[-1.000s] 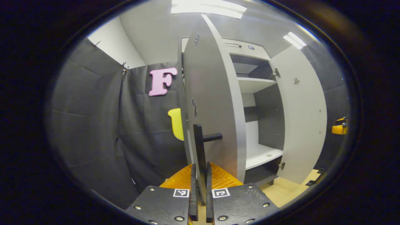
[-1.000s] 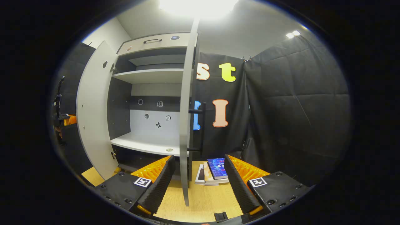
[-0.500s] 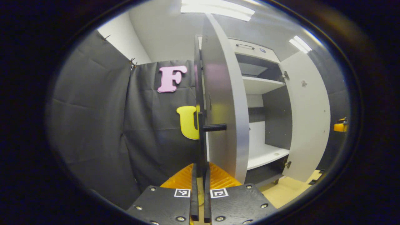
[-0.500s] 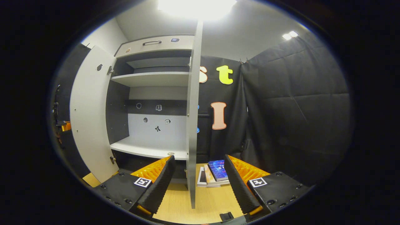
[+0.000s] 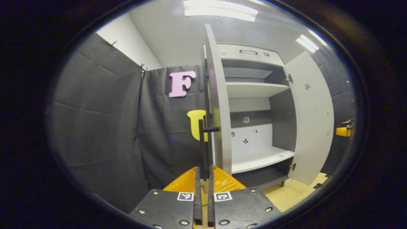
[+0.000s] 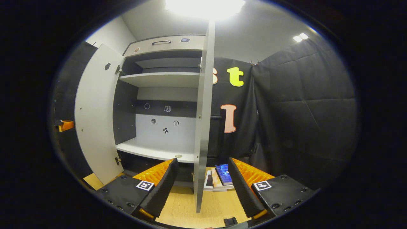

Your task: Open the right door of the double-door shoe cabinet with the right hand, and open the left door with the left hand.

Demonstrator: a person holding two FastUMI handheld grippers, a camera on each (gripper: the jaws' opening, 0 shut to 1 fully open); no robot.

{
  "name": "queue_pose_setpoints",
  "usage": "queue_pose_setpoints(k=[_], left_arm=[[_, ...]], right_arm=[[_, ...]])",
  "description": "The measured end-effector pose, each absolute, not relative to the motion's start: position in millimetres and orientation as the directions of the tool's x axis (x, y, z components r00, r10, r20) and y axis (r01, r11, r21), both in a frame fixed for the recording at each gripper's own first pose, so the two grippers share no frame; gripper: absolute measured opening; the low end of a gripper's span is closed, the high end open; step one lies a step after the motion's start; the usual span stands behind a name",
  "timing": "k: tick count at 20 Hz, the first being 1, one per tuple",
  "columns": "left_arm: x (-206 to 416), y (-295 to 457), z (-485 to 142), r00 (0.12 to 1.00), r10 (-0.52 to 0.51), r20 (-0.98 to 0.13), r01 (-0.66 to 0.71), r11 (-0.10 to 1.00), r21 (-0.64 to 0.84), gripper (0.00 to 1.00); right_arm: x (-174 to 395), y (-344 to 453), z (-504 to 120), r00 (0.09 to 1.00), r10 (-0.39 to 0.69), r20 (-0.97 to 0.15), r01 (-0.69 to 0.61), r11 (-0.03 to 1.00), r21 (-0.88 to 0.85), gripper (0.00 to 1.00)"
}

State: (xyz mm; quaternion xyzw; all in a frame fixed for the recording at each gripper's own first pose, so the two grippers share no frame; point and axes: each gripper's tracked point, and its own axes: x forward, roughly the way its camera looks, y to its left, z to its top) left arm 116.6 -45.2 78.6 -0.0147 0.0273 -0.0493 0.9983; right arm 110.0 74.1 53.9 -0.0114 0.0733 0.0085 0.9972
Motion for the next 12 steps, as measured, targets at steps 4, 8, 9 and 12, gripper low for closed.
queue_pose_setpoints(k=[4, 8, 9, 12], left_arm=[[78.7, -69.8, 90.9, 0.997, -0.064, -0.042, 0.065, 0.998, 0.005, 0.09], [54.8, -112.5, 89.8, 0.998, -0.064, -0.023, 0.065, 0.998, 0.024, 0.09], [51.8, -123.3, 85.6, 0.997, -0.068, -0.024, 0.068, 0.997, 0.021, 0.09], [44.9, -153.9, 73.1, 0.995, -0.092, -0.043, 0.093, 0.995, 0.028, 0.08]], right_arm=[[102.0, 65.7, 53.0, 0.991, 0.021, -0.134, -0.022, 1.0, -0.012, 0.96], [87.0, 61.2, 48.0, 0.992, 0.008, -0.126, -0.01, 1.0, -0.01, 0.96], [83.6, 61.9, 47.8, 0.993, 0.005, -0.12, -0.007, 1.0, -0.01, 0.96], [71.8, 67.5, 43.3, 0.994, 0.018, -0.109, -0.018, 1.0, -0.002, 0.97]])
